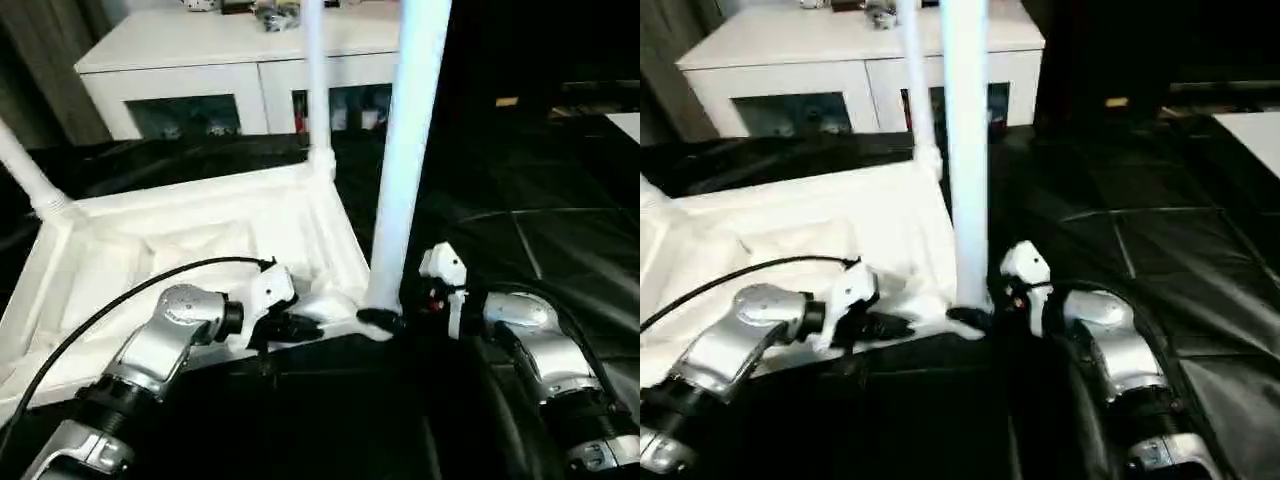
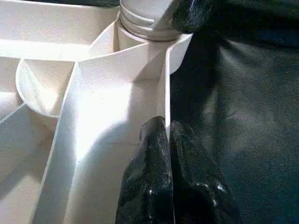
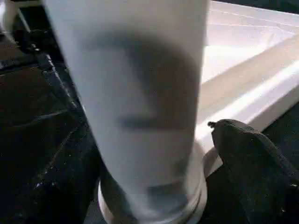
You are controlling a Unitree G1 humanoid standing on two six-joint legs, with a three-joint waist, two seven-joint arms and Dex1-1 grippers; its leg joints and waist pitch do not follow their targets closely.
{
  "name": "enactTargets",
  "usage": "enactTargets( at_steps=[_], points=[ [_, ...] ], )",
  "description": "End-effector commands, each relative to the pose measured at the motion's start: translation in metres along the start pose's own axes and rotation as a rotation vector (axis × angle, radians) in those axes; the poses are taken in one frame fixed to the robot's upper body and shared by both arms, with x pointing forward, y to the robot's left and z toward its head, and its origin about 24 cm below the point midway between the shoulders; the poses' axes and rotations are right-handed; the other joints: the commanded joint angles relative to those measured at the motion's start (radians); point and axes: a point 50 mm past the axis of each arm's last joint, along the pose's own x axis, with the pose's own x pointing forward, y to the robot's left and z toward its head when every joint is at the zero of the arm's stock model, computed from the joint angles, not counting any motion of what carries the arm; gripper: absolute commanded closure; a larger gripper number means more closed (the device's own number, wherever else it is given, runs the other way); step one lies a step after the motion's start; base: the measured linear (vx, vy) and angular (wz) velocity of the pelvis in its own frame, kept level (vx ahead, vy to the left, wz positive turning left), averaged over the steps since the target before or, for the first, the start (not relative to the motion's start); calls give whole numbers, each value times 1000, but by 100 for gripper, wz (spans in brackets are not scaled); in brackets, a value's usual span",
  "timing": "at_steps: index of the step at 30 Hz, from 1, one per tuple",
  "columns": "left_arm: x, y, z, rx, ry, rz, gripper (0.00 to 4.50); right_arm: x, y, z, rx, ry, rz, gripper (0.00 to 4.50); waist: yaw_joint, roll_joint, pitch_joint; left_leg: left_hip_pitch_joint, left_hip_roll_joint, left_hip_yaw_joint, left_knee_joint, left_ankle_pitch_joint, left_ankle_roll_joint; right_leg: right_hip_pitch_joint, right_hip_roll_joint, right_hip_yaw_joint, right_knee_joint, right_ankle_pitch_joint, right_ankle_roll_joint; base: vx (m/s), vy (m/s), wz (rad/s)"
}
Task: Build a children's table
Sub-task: Rotate leg to tighten
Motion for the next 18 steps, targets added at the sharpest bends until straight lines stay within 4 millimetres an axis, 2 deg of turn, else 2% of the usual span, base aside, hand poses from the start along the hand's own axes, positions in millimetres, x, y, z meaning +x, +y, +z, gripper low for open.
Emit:
enactTargets(
  at_steps=[1,4,11,16,17,18],
  points=[
    [-1,-4,2,2,-6,-43,450,-2,3,2,-14,8,44,63,0,-15,-58,23,59,-24,-74,-187,86,44,-50,31,-61,-82,-281,0,0,0],
    [-2,-4,2,1,-6,-38,450,-3,5,0,-24,34,71,63,-1,-17,-57,22,58,-25,-75,-189,76,44,-52,32,-63,-105,-275,0,0,0],
    [-5,-4,1,-2,1,-28,450,-5,5,-7,-58,99,81,63,0,-16,-61,21,55,-24,-67,-131,98,45,-50,31,-56,-35,-285,0,0,0],
    [-5,-4,1,-6,5,-27,450,-4,3,-6,-40,81,56,63,0,-15,-60,21,55,-24,-67,-146,100,46,-50,30,-57,-47,-289,0,0,0],
    [-5,-4,2,-6,5,-28,450,-3,3,-6,-33,75,55,88,0,-15,-61,22,55,-25,-67,-151,97,46,-49,30,-57,-51,-288,0,0,0],
    [-5,-4,2,-7,6,-29,450,-2,3,-6,-28,72,55,88,0,-14,-61,21,55,-25,-67,-152,95,46,-49,30,-57,-52,-288,0,0,0]
  ],
)
